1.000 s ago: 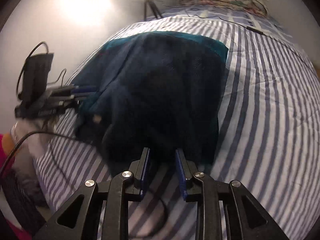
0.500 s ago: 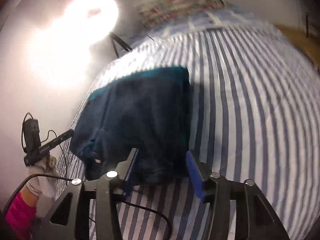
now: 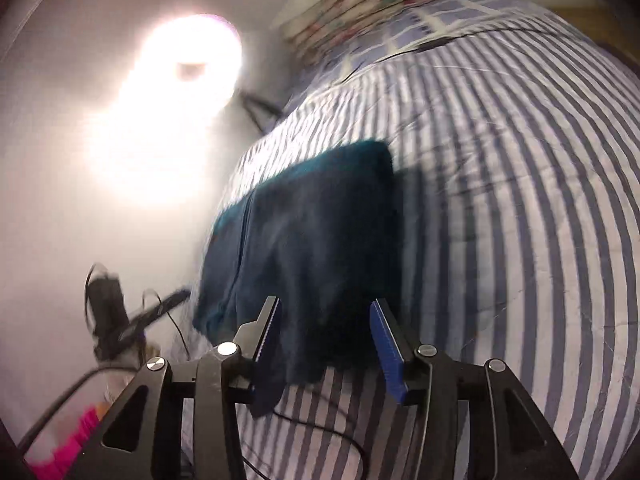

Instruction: Fold large clothes

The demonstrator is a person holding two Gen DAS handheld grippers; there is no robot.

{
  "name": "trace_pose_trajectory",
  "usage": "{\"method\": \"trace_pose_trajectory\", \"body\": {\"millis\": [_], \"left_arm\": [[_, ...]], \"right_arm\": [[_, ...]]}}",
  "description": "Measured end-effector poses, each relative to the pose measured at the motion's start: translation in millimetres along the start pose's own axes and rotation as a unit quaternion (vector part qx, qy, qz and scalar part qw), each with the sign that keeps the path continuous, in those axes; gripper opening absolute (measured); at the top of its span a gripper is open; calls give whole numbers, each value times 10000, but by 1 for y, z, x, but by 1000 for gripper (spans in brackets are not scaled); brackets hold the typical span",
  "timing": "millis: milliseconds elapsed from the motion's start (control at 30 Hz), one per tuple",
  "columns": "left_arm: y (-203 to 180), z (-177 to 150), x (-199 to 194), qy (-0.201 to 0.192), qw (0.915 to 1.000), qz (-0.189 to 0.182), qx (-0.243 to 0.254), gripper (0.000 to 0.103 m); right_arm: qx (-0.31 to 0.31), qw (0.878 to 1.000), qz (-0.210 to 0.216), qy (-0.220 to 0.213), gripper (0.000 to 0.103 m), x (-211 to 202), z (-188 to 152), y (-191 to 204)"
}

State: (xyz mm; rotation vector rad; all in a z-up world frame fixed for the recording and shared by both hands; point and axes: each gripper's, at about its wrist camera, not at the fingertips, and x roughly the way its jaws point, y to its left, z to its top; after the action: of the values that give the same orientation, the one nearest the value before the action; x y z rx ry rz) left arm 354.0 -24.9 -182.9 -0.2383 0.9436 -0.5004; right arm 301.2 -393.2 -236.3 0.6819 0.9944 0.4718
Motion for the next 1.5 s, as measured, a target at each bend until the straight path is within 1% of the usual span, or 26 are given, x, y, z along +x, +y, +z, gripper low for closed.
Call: {"method": "trace_pose_trajectory", "body": {"millis": [100, 200, 267, 300, 367, 400, 467, 500, 567, 667, 733, 833, 867, 933, 967, 1033, 1100, 1167, 1233, 1300, 1367, 1433, 1500], "left_arm": [[-37, -5, 24, 347, 9977, -588, 57, 50], [-61, -9, 54, 708, 9934, -906, -11, 50], [-67, -9, 65, 769, 9929, -900, -134, 52], [-67, -8, 68, 750, 9926, -920, -242, 55], [-63, -4, 70, 748, 9907, -1003, -532, 57], [-60, -4, 69, 758, 9897, -1006, -677, 57], [-60, -4, 65, 708, 9920, -864, -583, 57], [-61, -4, 61, 628, 9945, -699, -454, 57], [-59, -2, 52, 509, 9966, -581, -296, 57], [-49, 1, 35, 374, 9973, -572, -284, 57], [-44, 4, 23, 273, 9976, -572, -265, 57], [-44, 6, 3, 64, 9984, -531, -168, 57], [-44, 7, -5, -4, 9986, -516, -131, 57], [-49, 10, -18, -143, 9986, -503, -49, 57], [-52, 11, -24, -186, 9986, -500, -17, 57], [-61, 9, -39, -292, 9981, -533, 60, 57], [-68, 5, -52, -373, 9975, -597, 117, 57], [-75, 2, -65, -432, 9969, -636, 161, 57], [-83, 1, -74, -448, 9959, -777, 123, 57], [-90, -5, -76, -393, 9951, -905, 57, 57], [-95, -11, -69, -267, 9948, -982, -2, 57], [-100, -25, -49, -3, 9945, -1039, -122, 59], [-104, -36, -31, 190, 9943, -1027, -216, 59]], "right_arm": [[209, 9997, -20, -83, 48, -2, 5, -12], [251, 9997, -13, -78, 48, 2, 7, -14], [268, 9996, 33, -56, 48, 6, 7, -10], [307, 9995, 69, -62, 48, 9, 8, -9], [487, 9986, 175, -91, 48, 12, 10, -13], [569, 9982, 153, -89, 48, 17, 10, -15], [668, 9977, 65, -65, 47, 24, 11, -18], [676, 9977, 40, -51, 42, 26, 11, -19], [627, 9980, -14, 40, 39, 29, 11, -17], [166, 9998, -125, -49, 39, 15, 11, 4], [-166, 9995, -166, -200, 39, -7, 10, 22], [-576, 9965, -155, -591, 39, -59, 3, 50], [-706, 9941, -56, -825, 39, -89, -3, 63], [-832, 9898, 138, -1150, 39, -133, -16, 81], [-934, 9859, 214, -1371, 39, -167, -26, 95], [-1122, 9795, 214, -1662, 39, -214, -40, 114], [-1447, 9683, -54, -2035, 40, -277, -56, 144], [-1733, 9563, -358, -2327, 40, -331, -70, 172], [-1947, 9432, -693, -2602, 44, -384, -83, 202], [-2130, 9338, -993, -2698, 47, -412, -90, 226], [-2292, 9247, -1385, -2705, 48, -425, -96, 240], [-2255, 9266, -1515, -2602, 48, -417, -95, 237], [-2150, 9353, -1468, -2397, 48, -389, -92, 219]]}}
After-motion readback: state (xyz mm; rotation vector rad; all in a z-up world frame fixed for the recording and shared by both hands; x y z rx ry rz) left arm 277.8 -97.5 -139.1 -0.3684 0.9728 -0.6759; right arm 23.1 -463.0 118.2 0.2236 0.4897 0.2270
